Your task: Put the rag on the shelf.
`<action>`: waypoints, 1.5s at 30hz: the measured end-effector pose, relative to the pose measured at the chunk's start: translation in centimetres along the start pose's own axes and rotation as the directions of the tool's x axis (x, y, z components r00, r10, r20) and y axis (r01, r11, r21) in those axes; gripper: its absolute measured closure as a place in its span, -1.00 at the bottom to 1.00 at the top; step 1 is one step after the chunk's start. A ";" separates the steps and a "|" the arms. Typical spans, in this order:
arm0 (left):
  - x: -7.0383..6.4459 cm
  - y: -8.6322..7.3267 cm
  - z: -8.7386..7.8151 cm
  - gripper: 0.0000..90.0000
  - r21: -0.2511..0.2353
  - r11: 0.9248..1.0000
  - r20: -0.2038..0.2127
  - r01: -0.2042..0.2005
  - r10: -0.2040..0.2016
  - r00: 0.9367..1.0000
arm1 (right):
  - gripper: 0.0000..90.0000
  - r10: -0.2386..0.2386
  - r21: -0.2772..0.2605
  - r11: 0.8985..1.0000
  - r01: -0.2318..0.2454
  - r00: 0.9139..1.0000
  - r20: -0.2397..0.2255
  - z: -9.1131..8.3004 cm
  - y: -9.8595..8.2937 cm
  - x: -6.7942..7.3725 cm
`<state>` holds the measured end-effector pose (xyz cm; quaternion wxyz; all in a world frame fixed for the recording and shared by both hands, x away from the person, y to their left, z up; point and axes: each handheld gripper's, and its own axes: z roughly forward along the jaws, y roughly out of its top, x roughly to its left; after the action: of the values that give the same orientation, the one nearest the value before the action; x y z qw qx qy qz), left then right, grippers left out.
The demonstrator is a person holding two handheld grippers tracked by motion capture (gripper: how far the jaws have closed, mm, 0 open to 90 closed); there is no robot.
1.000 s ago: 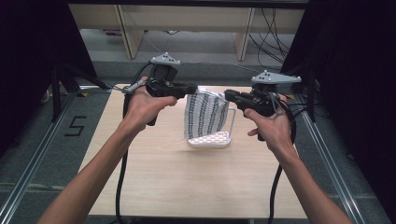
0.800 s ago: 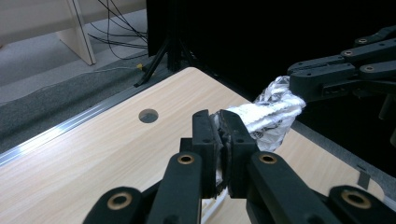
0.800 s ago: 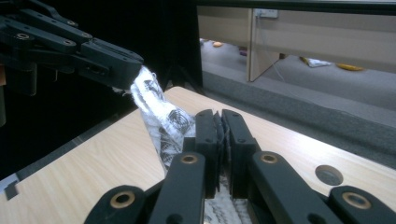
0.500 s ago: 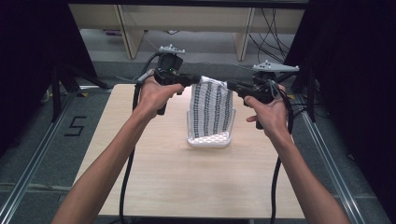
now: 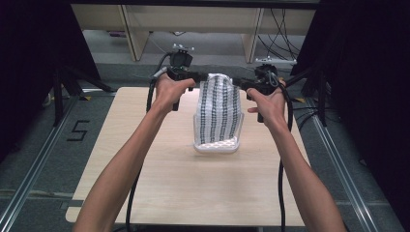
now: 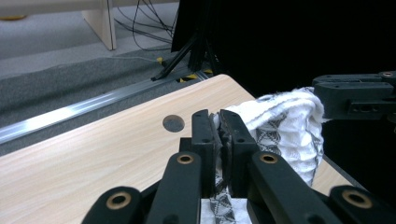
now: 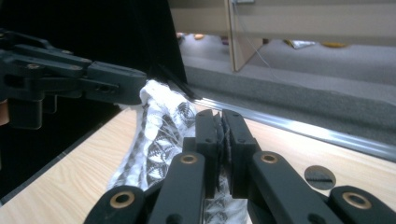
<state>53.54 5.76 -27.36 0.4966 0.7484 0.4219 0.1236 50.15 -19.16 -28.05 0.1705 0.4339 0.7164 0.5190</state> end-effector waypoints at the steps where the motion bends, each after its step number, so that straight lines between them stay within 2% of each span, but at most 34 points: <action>1: 0.2 0.0 0.1 0.88 0.012 1.000 -0.004 -0.011 0.011 1.000 | 0.92 0.034 0.016 0.999 -0.034 0.999 0.008 0.6 -0.1 -0.1; 4: 0.7 -0.3 0.9 0.88 0.020 1.000 -0.008 0.010 -0.009 1.000 | 0.92 0.012 0.010 1.000 -0.012 1.000 0.015 1.4 -0.2 -0.7; 9: 1.5 -0.9 2.2 0.87 0.039 0.998 -0.024 0.039 -0.038 0.999 | 0.92 0.055 0.044 0.997 -0.057 0.997 0.046 3.0 -0.7 -1.7; 10: 1.6 -1.0 2.3 0.87 0.043 0.998 -0.026 0.045 -0.044 0.999 | 0.92 0.051 0.050 0.997 -0.053 0.998 0.047 3.3 -0.8 -2.0; 11: 1.8 -1.3 2.6 0.87 0.049 0.997 -0.027 0.054 -0.053 0.998 | 0.92 0.053 0.054 0.997 -0.056 0.997 0.048 3.5 -0.9 -2.1; 12: 2.1 -1.6 2.8 0.87 0.057 0.996 -0.030 0.062 -0.061 0.998 | 0.92 0.075 0.060 0.995 -0.078 0.996 0.050 3.8 -1.1 -2.2; 13: 2.3 -1.8 3.0 0.87 0.060 0.996 -0.035 0.071 -0.069 0.997 | 0.92 0.067 0.067 0.995 -0.070 0.997 0.048 4.0 -1.2 -2.4; 14: 2.7 -2.3 3.3 0.86 0.079 0.993 -0.041 0.084 -0.081 0.996 | 0.91 0.087 0.084 0.992 -0.092 0.995 0.058 4.5 -1.5 -2.5; 17: 3.2 -2.9 3.7 0.86 0.100 0.991 -0.053 0.094 -0.089 0.995 | 0.91 0.102 0.102 0.989 -0.108 0.993 0.062 4.9 -1.7 -2.6; 20: 3.6 -3.5 4.0 0.85 0.114 0.988 -0.048 0.104 -0.099 0.994 | 0.90 0.075 0.123 0.989 -0.084 0.994 0.080 5.5 -2.0 -3.1; 21: 3.7 -3.7 4.2 0.85 0.121 0.987 -0.047 0.108 -0.103 0.994 | 0.90 0.098 0.130 0.986 -0.108 0.992 0.077 5.7 -2.2 -3.1; 23: 3.9 -4.0 4.4 0.83 0.134 0.985 -0.046 0.112 -0.106 0.993 | 0.88 0.108 0.151 0.981 -0.120 0.991 0.083 6.0 -2.3 -3.1; 24: 4.0 -4.2 4.6 0.80 0.145 0.983 -0.043 0.114 -0.109 0.993 | 0.86 0.079 0.156 0.983 -0.093 0.992 0.095 6.1 -2.4 -3.3; 25: 4.0 -4.4 4.7 0.76 0.153 0.982 -0.044 0.112 -0.107 0.993 | 0.85 0.079 0.162 0.982 -0.094 0.992 0.094 6.3 -2.5 -3.4; 26: 4.1 -4.5 4.8 0.69 0.157 0.981 -0.043 0.114 -0.108 0.993 | 0.81 0.108 0.173 0.977 -0.124 0.989 0.101 6.4 -2.6 -3.2; 27: 4.0 -4.6 5.0 0.44 0.164 0.979 -0.045 0.118 -0.112 0.993 | 0.59 0.110 0.183 0.975 -0.130 0.988 0.112 6.5 -2.6 -3.2; 28: 4.1 -4.6 5.0 0.44 0.170 0.978 -0.049 0.121 -0.114 0.992 | 0.59 0.110 0.183 0.975 -0.130 0.988 0.112 6.5 -2.6 -3.2; 29: 4.0 -4.6 5.1 0.33 0.166 0.977 -0.060 0.134 -0.126 0.990 | 0.54 0.121 0.185 0.972 -0.143 0.985 0.121 6.5 -2.7 -3.2; 30: 4.0 -4.6 5.1 0.20 0.164 0.976 -0.068 0.146 -0.137 0.988 | 0.51 0.105 0.180 0.975 -0.127 0.986 0.126 6.5 -2.7 -3.1; 33: 3.8 -4.4 5.1 -0.05 0.178 0.968 -0.075 0.177 -0.166 0.983 | 0.32 0.108 0.169 0.977 -0.132 0.984 0.145 6.4 -2.5 -3.0; 34: 3.7 -4.4 5.0 -0.10 0.177 0.969 -0.081 0.175 -0.163 0.983 | 0.32 0.111 0.166 0.977 -0.135 0.983 0.148 6.2 -2.5 -3.0; 37: 3.6 -4.3 4.6 -0.07 0.174 0.972 -0.078 0.160 -0.149 0.986 | 0.32 0.106 0.165 0.978 -0.130 0.984 0.145 5.9 -2.4 -2.8; 41: 3.5 -4.2 4.0 -0.09 0.179 0.973 -0.074 0.147 -0.136 0.988 | 0.29 0.077 0.162 0.982 -0.099 0.987 0.138 5.3 -2.2 -2.6; 42: 3.5 -4.2 3.8 -0.10 0.178 0.974 -0.074 0.143 -0.132 0.989 | 0.29 0.058 0.160 0.984 -0.079 0.990 0.130 5.1 -2.1 -2.6; 44: 3.4 -4.1 3.5 -0.10 0.168 0.975 -0.071 0.143 -0.133 0.989 | 0.29 0.059 0.157 0.984 -0.079 0.990 0.126 4.8 -2.0 -2.5; 45: 3.3 -4.1 3.4 -0.10 0.166 0.976 -0.068 0.143 -0.133 0.989 | 0.28 0.044 0.157 0.986 -0.064 0.991 0.130 4.7 -2.0 -2.5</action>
<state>55.54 6.72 -33.17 0.4261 0.7533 0.4957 0.0731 53.94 -18.54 -32.23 0.1658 0.4976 0.7316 0.4356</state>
